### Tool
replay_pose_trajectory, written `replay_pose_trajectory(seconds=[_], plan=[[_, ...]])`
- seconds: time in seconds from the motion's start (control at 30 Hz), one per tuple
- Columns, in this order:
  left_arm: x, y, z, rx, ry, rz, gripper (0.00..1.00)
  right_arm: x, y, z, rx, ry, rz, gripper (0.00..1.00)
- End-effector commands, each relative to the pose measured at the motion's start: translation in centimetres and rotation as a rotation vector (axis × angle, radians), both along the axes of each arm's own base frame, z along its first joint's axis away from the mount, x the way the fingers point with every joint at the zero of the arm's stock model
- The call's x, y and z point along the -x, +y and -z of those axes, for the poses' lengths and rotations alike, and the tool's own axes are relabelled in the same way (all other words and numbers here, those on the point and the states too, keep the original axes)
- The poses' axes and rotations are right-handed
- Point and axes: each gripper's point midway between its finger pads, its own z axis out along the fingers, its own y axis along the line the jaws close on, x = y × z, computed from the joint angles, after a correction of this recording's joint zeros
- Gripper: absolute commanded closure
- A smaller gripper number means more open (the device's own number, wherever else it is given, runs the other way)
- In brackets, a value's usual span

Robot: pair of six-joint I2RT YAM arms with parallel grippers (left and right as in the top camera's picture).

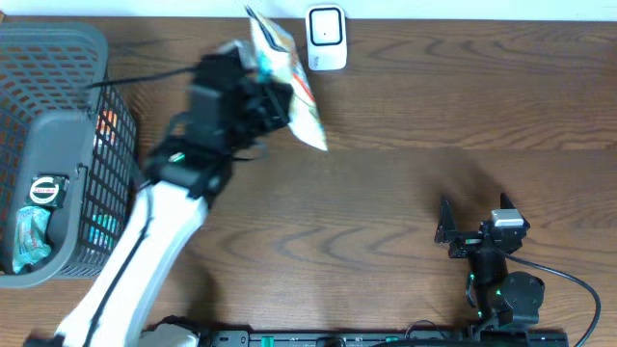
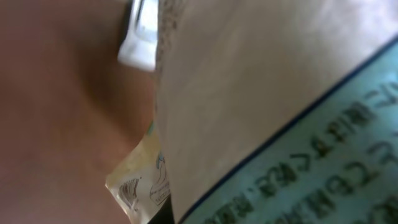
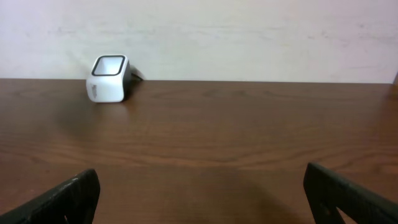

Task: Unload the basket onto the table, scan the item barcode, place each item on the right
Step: 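Lift the snack bag out and place it on the table near the scanner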

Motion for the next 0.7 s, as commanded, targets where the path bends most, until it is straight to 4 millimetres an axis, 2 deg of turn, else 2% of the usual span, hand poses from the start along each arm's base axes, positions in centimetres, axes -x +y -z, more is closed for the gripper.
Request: replay_pose_trajectory(seconds=[0.0, 0.2, 0.3, 0.33, 0.37, 0.5, 0.53, 0.67], plan=[[-1.3, -1.8, 3.7, 0.097, 0.160, -0.151, 0.93, 0.0, 0.0, 0.1, 0.015, 0.003, 0.000, 0.01], [-1.9, -6.9, 10.3, 0.050, 0.237, -0.071, 0.93, 0.0, 0.0, 0.1, 0.015, 0.003, 0.000, 0.01], [-1.8, -9.3, 12.5, 0.042, 0.243, -0.030, 0.93, 0.0, 0.0, 0.1, 0.015, 0.003, 0.000, 0.01], [-1.8, -10.4, 12.9, 0.045, 0.233, -0.011, 0.84, 0.0, 0.0, 0.1, 0.015, 0.003, 0.000, 0.01], [-1.8, -10.7, 12.9, 0.044, 0.223, -0.001, 0.67, 0.0, 0.0, 0.1, 0.015, 0.003, 0.000, 0.01], [-2.5, -11.3, 11.2, 0.028, 0.120, 0.055, 0.38, 0.0, 0.0, 0.1, 0.015, 0.003, 0.000, 0.01], [-2.7, -11.2, 10.7, 0.031, 0.102, 0.057, 0.33, 0.0, 0.0, 0.1, 0.014, 0.003, 0.000, 0.01], [-3.1, -10.2, 7.6, 0.068, 0.045, 0.039, 0.32, 0.0, 0.0, 0.1, 0.015, 0.003, 0.000, 0.01]])
